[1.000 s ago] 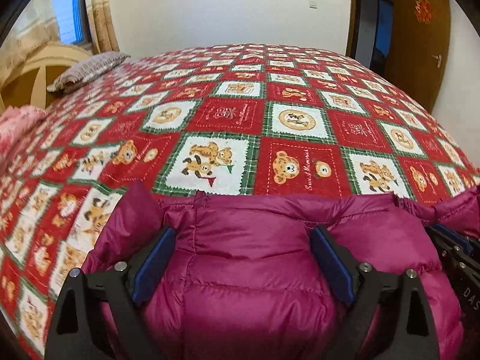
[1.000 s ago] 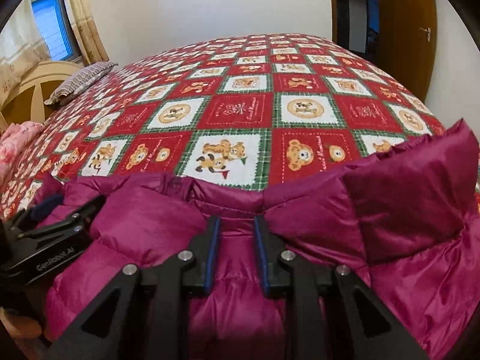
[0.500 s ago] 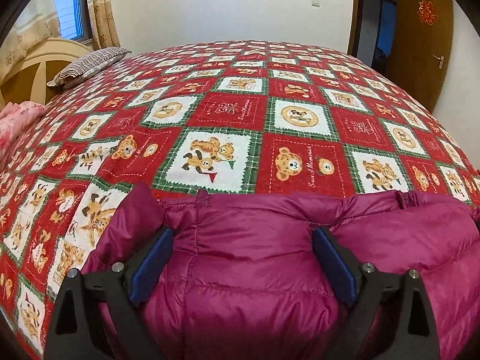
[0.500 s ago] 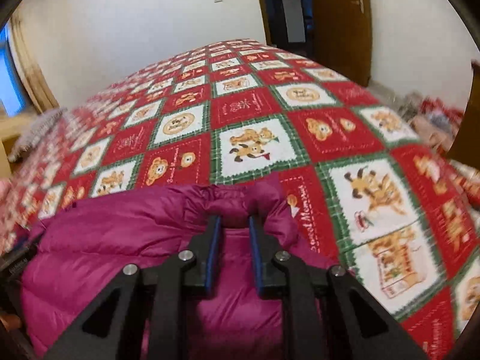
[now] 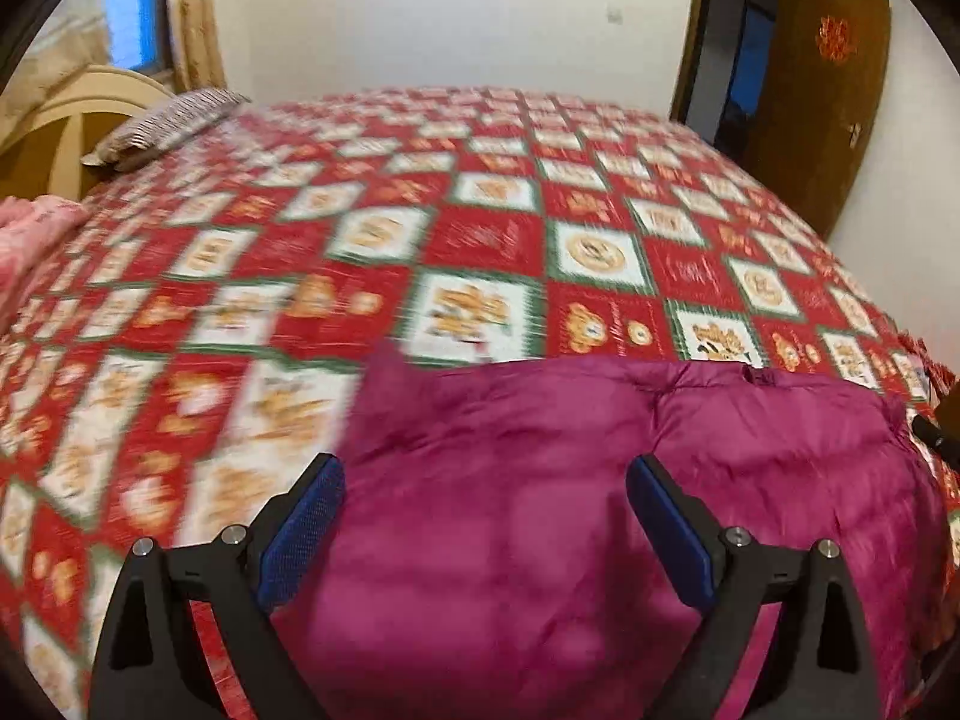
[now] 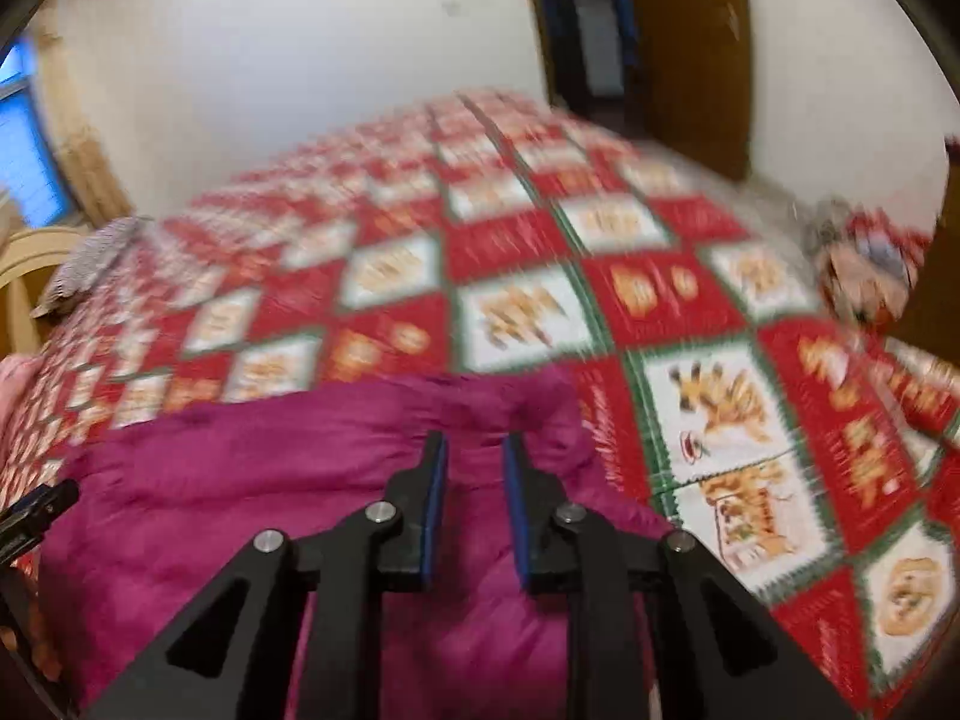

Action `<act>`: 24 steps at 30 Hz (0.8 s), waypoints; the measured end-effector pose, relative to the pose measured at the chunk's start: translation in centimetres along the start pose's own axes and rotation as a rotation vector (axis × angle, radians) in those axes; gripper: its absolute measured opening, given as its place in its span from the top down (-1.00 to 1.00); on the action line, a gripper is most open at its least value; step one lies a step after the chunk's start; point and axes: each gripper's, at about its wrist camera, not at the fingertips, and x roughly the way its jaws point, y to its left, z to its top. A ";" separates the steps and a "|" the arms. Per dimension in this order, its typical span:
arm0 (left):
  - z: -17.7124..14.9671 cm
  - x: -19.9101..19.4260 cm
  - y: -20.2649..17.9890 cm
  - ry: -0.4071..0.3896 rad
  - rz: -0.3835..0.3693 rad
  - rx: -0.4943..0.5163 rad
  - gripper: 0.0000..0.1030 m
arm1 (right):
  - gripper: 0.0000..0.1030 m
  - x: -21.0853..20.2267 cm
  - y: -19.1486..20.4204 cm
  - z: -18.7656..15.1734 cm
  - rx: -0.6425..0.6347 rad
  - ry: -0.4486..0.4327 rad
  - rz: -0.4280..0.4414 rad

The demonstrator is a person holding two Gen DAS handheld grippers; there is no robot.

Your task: Fold large clothes

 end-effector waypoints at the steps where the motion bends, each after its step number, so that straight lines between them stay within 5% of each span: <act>1: -0.7 -1.9 1.2 -0.027 0.014 -0.017 -0.85 | 0.56 -1.2 0.9 -0.2 -0.026 -0.018 0.002; 7: -5.1 -5.6 5.1 -0.052 0.006 -0.185 -0.85 | 0.58 -6.2 9.7 -4.5 -0.080 -0.037 0.196; 11: -7.3 -5.2 4.9 -0.034 0.000 -0.216 -0.85 | 0.64 -4.6 13.5 -8.0 -0.108 -0.029 0.185; 15: -8.9 -3.7 4.4 0.008 0.038 -0.218 -0.85 | 0.70 -1.2 13.2 -10.4 -0.077 0.033 0.139; 20: -10.2 -2.6 5.1 0.011 0.007 -0.291 -0.85 | 0.71 -1.0 13.5 -11.4 -0.102 0.009 0.113; 24: -10.4 -2.4 4.3 0.000 0.045 -0.244 -0.86 | 0.71 -1.0 13.8 -11.8 -0.122 0.009 0.095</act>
